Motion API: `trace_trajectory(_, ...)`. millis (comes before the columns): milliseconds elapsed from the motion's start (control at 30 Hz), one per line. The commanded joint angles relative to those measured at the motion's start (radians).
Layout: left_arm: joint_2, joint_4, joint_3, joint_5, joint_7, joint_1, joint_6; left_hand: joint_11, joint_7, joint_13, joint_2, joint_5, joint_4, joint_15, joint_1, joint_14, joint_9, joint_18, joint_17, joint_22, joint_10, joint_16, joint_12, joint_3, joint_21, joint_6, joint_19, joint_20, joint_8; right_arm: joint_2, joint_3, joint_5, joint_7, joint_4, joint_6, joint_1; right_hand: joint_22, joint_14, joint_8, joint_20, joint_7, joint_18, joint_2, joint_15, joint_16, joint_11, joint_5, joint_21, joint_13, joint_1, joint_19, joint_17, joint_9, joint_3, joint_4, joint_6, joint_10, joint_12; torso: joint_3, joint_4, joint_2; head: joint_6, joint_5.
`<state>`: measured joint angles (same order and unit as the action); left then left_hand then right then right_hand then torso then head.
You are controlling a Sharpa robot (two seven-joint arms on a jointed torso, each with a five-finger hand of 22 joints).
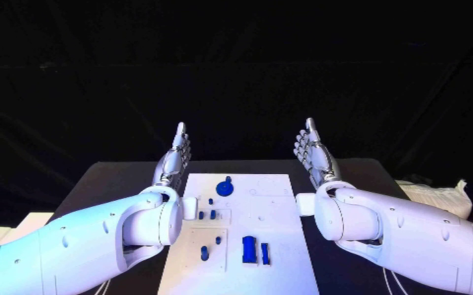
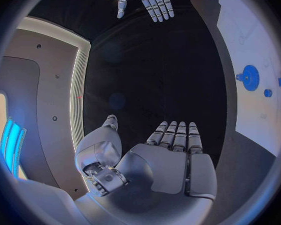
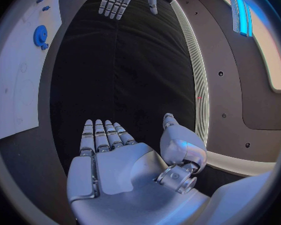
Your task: Assemble the parts on the task board
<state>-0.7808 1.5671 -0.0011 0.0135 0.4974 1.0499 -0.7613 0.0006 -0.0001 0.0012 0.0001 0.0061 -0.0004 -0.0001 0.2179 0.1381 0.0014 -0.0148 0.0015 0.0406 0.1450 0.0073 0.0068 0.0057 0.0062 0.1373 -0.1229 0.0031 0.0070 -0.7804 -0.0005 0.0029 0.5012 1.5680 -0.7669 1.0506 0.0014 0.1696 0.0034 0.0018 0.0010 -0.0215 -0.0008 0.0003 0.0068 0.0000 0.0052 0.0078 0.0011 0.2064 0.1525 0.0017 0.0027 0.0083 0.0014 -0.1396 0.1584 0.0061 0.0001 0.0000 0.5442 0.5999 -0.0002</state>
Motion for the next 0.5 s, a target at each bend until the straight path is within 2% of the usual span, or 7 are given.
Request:
trace_trajectory(33, 0.001, 0.003, 0.001, -0.014, 0.023, 0.000, -0.009, -0.001, 0.000, -0.001, 0.000, -0.006, 0.000, 0.000, -0.070, -0.041, -0.001, 0.015, -0.002, -0.041, -0.046, -0.007, -0.007, -0.006, -0.006, -0.043, 0.040, -0.003, -0.007, 0.000, 0.001, -0.003, 0.019, 0.002, -0.003, -0.001, -0.001, -0.054, -0.003, -0.002, -0.001, 0.021, 0.001, 0.000, -0.007, 0.000, -0.005, -0.008, -0.001, -0.067, -0.049, -0.002, -0.003, -0.008, -0.001, 0.045, -0.050, -0.006, -0.0001, 0.0000, 0.000, 0.000, 0.000)
trace_trajectory(200, 0.001, 0.003, 0.001, -0.014, 0.023, 0.000, -0.009, -0.001, 0.000, -0.001, 0.000, -0.006, 0.000, 0.000, -0.097, -0.060, -0.001, 0.015, -0.002, -0.041, -0.064, -0.007, -0.007, -0.006, -0.006, -0.059, 0.123, -0.003, -0.007, 0.000, 0.001, -0.003, 0.019, 0.002, -0.003, -0.001, -0.001, -0.077, -0.003, -0.002, -0.001, 0.021, 0.001, 0.000, -0.007, 0.000, -0.005, -0.008, -0.001, -0.093, -0.067, -0.002, -0.003, -0.008, -0.001, 0.061, -0.071, -0.006, -0.0001, 0.0000, 0.000, 0.000, 0.000)
trace_trajectory(233, 0.001, 0.003, 0.001, -0.014, 0.023, 0.000, -0.009, -0.001, 0.000, -0.001, 0.000, -0.006, 0.000, 0.000, -0.102, -0.064, -0.001, 0.015, -0.002, -0.041, -0.065, -0.007, -0.007, -0.006, -0.006, -0.063, 0.123, -0.003, -0.007, 0.000, 0.001, -0.003, 0.019, 0.002, -0.003, -0.001, -0.001, -0.095, -0.003, -0.002, -0.001, 0.021, 0.001, 0.000, -0.007, 0.000, -0.005, -0.008, -0.001, -0.115, -0.152, -0.002, -0.003, -0.008, -0.001, 0.140, -0.088, -0.006, -0.0001, 0.0000, 0.000, 0.000, 0.000)
trace_trajectory(300, 0.001, 0.003, 0.001, -0.014, 0.023, 0.000, -0.009, -0.001, 0.000, -0.001, 0.000, -0.006, 0.000, 0.000, -0.109, -0.138, -0.001, 0.015, -0.002, -0.041, -0.073, -0.007, -0.007, -0.006, -0.006, -0.067, 0.123, -0.003, -0.007, 0.000, 0.001, -0.003, 0.019, 0.002, -0.003, -0.001, -0.001, -0.170, -0.003, -0.002, -0.001, 0.021, 0.001, 0.000, -0.007, 0.000, -0.005, -0.008, -0.001, -0.206, -0.152, -0.002, -0.003, -0.008, -0.001, 0.140, -0.158, -0.006, -0.0001, 0.0000, 0.000, 0.000, 0.000)
trace_trajectory(333, 0.001, 0.003, 0.001, -0.014, 0.023, 0.000, -0.009, -0.001, 0.000, -0.001, 0.000, -0.006, 0.000, 0.000, -0.115, -0.138, -0.001, 0.015, -0.002, -0.041, -0.145, -0.007, -0.007, -0.006, -0.006, -0.137, 0.123, -0.003, -0.007, 0.000, 0.001, -0.003, 0.019, 0.002, -0.003, -0.001, -0.001, -0.170, -0.003, -0.002, -0.001, 0.021, 0.001, 0.000, -0.007, 0.000, -0.005, -0.008, -0.001, -0.206, -0.152, -0.002, -0.003, -0.008, -0.001, 0.140, -0.158, -0.006, -0.0001, 0.0000, 0.000, 0.000, 0.000)
trace_trajectory(433, 0.001, 0.003, 0.001, -0.014, 0.023, 0.000, -0.009, -0.001, 0.000, -0.001, 0.000, -0.006, 0.000, 0.000, -0.123, -0.138, -0.001, 0.015, -0.002, -0.041, -0.145, -0.007, -0.007, -0.006, -0.006, -0.137, 0.123, -0.003, -0.007, 0.000, 0.001, -0.003, 0.019, 0.002, -0.003, -0.001, -0.001, -0.170, -0.003, -0.002, -0.001, 0.021, 0.001, 0.000, -0.007, 0.000, -0.005, -0.008, -0.001, -0.206, -0.152, -0.002, -0.003, -0.008, -0.001, 0.140, -0.158, -0.006, -0.0001, 0.0000, 0.000, 0.000, 0.000)
trace_trajectory(500, 0.001, 0.003, 0.001, -0.014, 0.023, 0.000, -0.009, -0.001, 0.000, -0.001, 0.000, -0.006, 0.000, 0.000, -0.218, -0.138, -0.001, 0.015, -0.002, -0.041, -0.145, -0.007, -0.007, -0.006, -0.006, -0.137, 0.123, -0.003, -0.007, 0.000, 0.001, -0.003, 0.019, 0.002, -0.003, -0.001, -0.001, -0.170, -0.003, -0.002, -0.001, 0.021, 0.001, 0.000, -0.007, 0.000, -0.005, -0.008, -0.001, -0.206, -0.152, -0.002, -0.003, -0.008, -0.001, 0.140, -0.158, -0.006, -0.0001, 0.0000, 0.000, 0.000, 0.000)
